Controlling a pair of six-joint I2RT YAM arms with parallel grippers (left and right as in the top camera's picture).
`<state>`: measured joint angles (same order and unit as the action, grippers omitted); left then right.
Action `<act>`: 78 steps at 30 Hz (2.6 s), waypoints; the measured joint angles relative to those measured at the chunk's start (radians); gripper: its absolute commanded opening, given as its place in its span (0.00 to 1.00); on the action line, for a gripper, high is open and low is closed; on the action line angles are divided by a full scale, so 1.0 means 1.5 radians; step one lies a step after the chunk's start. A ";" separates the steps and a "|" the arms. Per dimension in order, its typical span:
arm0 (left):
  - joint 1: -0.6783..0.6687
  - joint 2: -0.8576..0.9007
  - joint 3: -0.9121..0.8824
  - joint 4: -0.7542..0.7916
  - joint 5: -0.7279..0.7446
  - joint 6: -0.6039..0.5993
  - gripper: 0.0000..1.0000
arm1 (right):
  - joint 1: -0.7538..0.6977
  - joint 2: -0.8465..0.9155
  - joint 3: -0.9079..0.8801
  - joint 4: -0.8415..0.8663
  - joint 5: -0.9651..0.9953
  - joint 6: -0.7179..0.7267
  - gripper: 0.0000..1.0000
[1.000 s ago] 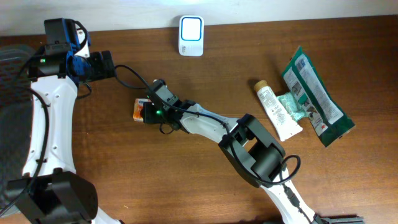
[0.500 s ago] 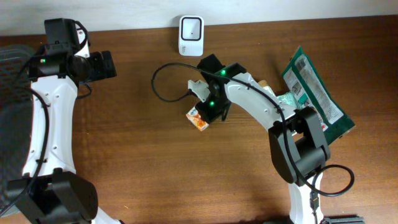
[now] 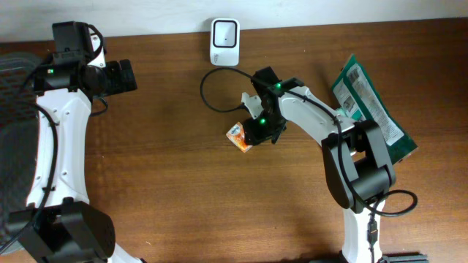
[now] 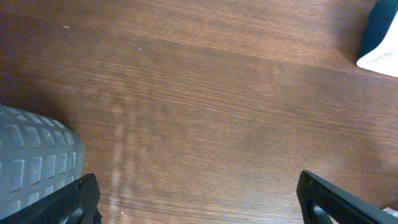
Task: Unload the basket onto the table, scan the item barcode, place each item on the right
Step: 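Reach the right gripper to the orange Kleenex tissue pack and grasp it, then hold the tissue pack in front of the scanner, then place the tissue pack on the table right beside the tube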
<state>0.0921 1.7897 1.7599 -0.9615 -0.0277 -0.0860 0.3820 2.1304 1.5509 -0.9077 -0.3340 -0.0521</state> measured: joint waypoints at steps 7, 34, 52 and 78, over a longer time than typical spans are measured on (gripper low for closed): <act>0.000 0.000 0.000 0.000 0.000 0.000 0.99 | 0.000 0.014 -0.004 0.027 -0.021 0.003 0.14; 0.000 0.000 0.000 0.000 0.000 0.000 0.99 | -0.179 -0.138 0.126 -0.051 -0.794 0.120 0.04; 0.000 0.000 0.000 -0.002 0.000 0.000 0.99 | 0.079 0.017 0.379 0.242 0.551 -0.012 0.04; 0.000 0.000 0.000 0.000 0.000 0.000 0.99 | 0.079 0.047 0.380 0.272 0.374 -0.183 0.04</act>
<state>0.0921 1.7897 1.7596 -0.9611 -0.0277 -0.0856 0.4999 2.2005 2.1204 -0.4995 0.2264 -0.3264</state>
